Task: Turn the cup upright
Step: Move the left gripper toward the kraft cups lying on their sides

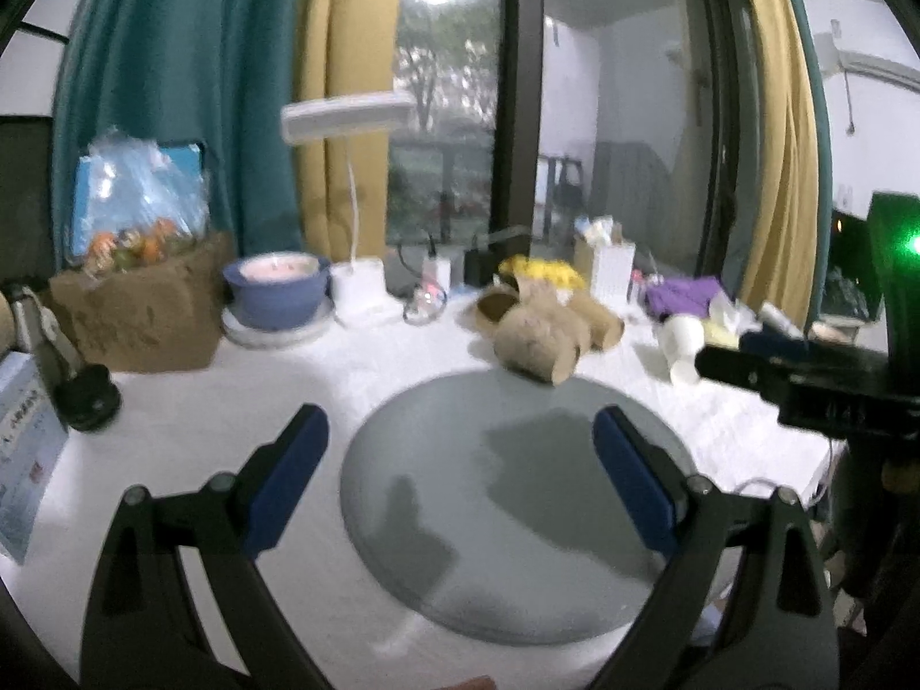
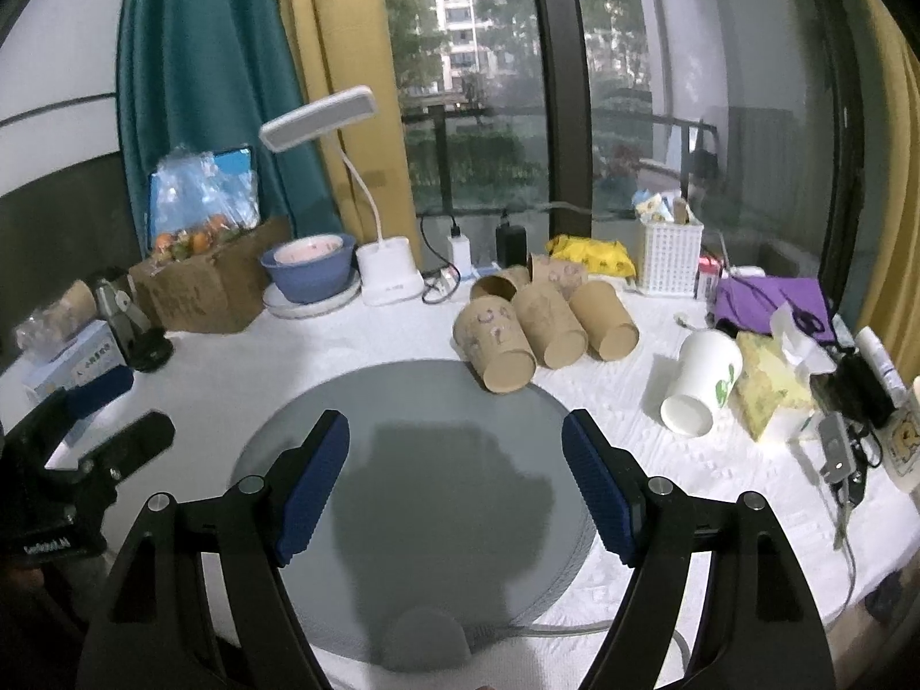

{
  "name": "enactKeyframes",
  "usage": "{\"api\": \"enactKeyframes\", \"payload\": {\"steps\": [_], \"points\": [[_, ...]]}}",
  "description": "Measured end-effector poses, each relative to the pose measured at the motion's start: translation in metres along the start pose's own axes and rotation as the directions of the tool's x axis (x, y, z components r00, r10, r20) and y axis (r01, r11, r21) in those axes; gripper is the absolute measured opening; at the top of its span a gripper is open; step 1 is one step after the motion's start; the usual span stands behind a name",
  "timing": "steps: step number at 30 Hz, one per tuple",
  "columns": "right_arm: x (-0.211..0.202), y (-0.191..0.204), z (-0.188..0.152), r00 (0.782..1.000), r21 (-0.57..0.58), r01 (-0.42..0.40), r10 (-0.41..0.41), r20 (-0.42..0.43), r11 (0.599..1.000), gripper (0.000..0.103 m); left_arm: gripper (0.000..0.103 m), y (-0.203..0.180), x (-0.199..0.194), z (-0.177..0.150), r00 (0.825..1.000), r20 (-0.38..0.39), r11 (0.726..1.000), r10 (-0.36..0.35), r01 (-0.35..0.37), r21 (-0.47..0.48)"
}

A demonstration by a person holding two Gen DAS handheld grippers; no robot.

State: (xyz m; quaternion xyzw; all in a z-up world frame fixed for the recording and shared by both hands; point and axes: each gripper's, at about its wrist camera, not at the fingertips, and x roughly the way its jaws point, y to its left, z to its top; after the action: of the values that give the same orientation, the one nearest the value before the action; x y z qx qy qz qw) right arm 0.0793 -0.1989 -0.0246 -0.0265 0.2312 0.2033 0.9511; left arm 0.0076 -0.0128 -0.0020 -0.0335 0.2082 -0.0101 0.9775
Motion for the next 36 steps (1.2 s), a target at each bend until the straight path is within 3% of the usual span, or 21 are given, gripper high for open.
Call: {"api": "enactKeyframes", "payload": {"steps": [7,18,26,36], "points": [[0.033,-0.017,0.0,0.999,0.035,0.021,-0.02,-0.04,0.999,0.079,0.094,0.003,0.041,0.002,0.994,-0.101,0.999,-0.049,0.05,0.004],[0.073,-0.053,0.029,0.997,0.062,0.07,-0.067,-0.04,0.996,0.079,0.094,-0.006,0.111,0.031,0.967,-0.22,0.991,-0.127,0.133,0.014],[0.112,-0.079,0.054,0.993,0.074,0.097,-0.092,-0.074,0.992,0.079,0.094,-0.004,0.165,0.061,0.957,-0.259,0.991,-0.128,0.137,0.014],[0.171,-0.105,0.075,0.988,0.083,0.081,-0.069,-0.136,0.993,0.079,0.094,-0.024,0.236,0.095,0.951,-0.277,0.982,-0.138,0.168,0.088]]}}
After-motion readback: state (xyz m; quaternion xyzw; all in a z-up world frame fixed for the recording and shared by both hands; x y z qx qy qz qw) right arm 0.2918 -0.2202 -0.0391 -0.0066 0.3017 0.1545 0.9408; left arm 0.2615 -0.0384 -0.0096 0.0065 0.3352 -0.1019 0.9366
